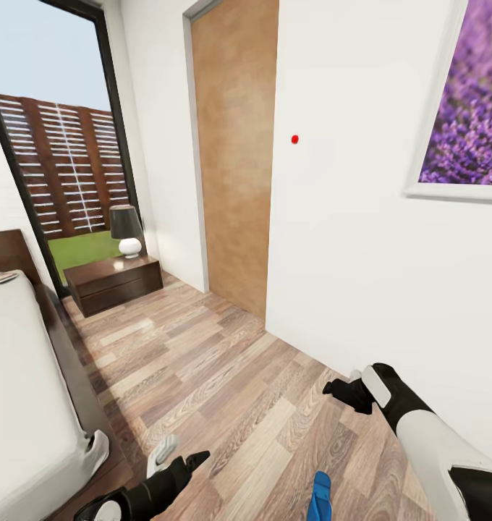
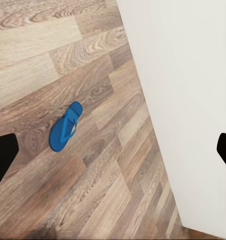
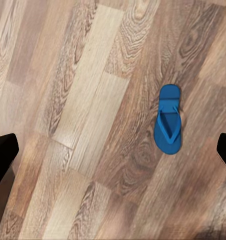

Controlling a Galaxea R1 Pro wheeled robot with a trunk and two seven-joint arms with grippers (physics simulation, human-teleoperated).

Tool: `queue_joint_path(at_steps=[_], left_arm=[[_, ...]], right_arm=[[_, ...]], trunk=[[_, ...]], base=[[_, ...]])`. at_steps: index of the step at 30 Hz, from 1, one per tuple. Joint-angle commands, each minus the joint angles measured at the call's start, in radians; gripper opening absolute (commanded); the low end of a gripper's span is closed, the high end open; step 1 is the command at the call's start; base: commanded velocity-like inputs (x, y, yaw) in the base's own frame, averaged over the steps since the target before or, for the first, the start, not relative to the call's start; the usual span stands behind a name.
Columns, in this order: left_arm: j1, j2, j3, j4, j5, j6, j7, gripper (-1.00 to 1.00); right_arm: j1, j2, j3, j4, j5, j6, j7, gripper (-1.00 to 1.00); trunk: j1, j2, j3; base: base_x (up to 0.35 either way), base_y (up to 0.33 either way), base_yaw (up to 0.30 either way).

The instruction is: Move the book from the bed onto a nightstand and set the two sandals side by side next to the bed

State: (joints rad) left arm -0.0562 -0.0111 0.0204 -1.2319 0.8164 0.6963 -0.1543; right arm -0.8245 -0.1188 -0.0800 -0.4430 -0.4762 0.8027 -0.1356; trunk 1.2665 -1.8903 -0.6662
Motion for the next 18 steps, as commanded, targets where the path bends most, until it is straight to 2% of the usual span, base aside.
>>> queue_joint_path(at_steps=[1, 12, 18], left_arm=[[-0.001, 0.003, 0.002, -0.011, 0.014, 0.024, -0.002, 1.00], [-0.002, -0.003, -0.002, -0.032, 0.036, 0.067, -0.002, 1.00], [-0.002, -0.002, -0.003, -0.033, 0.038, 0.073, -0.002, 1.00]], right_arm=[[-0.013, 0.000, -0.002, 0.006, -0.011, 0.002, -0.017, 1.00], [-0.055, 0.001, -0.002, 0.072, -0.014, -0.016, -0.029, 1.00], [-0.065, 0.025, -0.002, 0.084, -0.010, -0.028, -0.030, 1.00]], trunk=[[0.004, -0.008, -0.004], [0.046, -0.085, -0.039], [0.069, -0.127, -0.058]], base=[[0.000, 0.000, 0.000], [0.000, 0.000, 0.000], [0.000, 0.000, 0.000]])
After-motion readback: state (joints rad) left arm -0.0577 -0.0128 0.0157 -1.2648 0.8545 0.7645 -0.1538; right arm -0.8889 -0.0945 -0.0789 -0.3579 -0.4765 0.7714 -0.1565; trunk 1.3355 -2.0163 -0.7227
